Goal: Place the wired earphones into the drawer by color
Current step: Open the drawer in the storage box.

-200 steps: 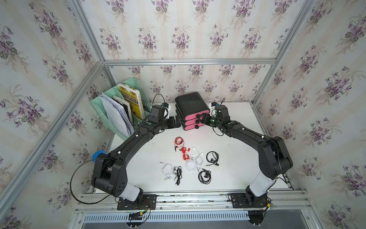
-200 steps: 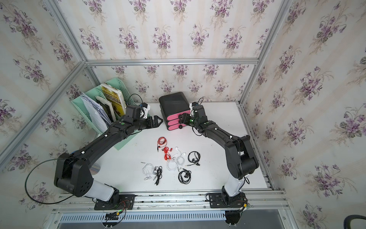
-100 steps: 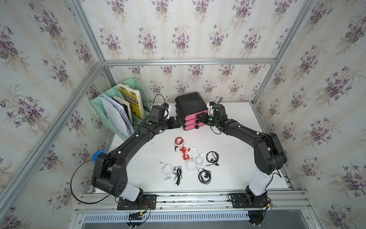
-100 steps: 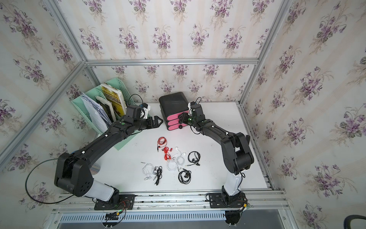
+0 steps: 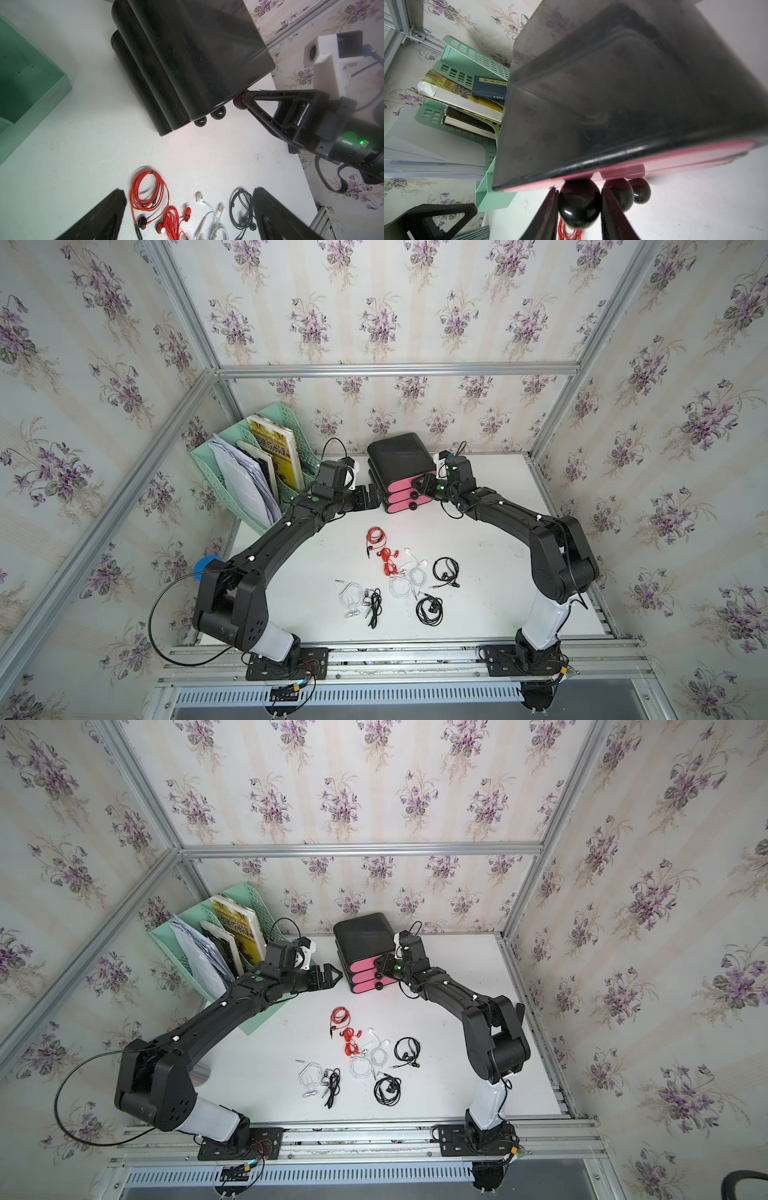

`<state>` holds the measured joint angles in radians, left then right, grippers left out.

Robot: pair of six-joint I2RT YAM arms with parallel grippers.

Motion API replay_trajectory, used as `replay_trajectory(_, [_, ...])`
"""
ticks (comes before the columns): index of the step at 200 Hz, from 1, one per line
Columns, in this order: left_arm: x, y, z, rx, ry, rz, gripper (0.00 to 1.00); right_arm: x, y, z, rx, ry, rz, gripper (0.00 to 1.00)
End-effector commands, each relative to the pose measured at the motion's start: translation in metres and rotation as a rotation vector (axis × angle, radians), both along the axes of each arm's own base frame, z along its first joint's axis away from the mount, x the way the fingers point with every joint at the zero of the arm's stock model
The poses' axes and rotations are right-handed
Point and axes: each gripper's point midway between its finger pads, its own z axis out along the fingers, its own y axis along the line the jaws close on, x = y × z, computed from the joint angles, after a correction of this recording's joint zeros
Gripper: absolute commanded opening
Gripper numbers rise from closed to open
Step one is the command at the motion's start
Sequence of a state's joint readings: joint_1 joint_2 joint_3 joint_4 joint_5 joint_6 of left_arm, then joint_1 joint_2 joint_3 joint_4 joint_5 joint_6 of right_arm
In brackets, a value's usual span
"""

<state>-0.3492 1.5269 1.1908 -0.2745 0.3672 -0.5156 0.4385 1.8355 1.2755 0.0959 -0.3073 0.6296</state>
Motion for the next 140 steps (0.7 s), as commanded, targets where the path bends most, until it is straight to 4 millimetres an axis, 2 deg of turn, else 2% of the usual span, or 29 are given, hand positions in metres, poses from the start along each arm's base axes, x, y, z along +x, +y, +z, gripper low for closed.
replay_trajectory(1, [-0.001, 0.001, -0.002, 0.004, 0.007, 0.003, 1.00, 0.002, 0.003, 0.002, 0.010, -0.007, 0.004, 0.41])
replay_trajectory(27, [-0.002, 0.001, -0.001, 0.004, 0.006, 0.003, 0.99, 0.003, 0.003, 0.002, 0.013, -0.006, 0.005, 0.41])
replay_trajectory(75, [-0.001, 0.006, -0.003, 0.025, 0.004, 0.025, 1.00, 0.002, 0.002, 0.002, 0.009, -0.004, 0.005, 0.33])
replay_trajectory(140, [-0.003, 0.008, -0.002, 0.027, 0.003, 0.031, 0.99, -0.008, -0.005, 0.010, 0.004, -0.018, -0.005, 0.30])
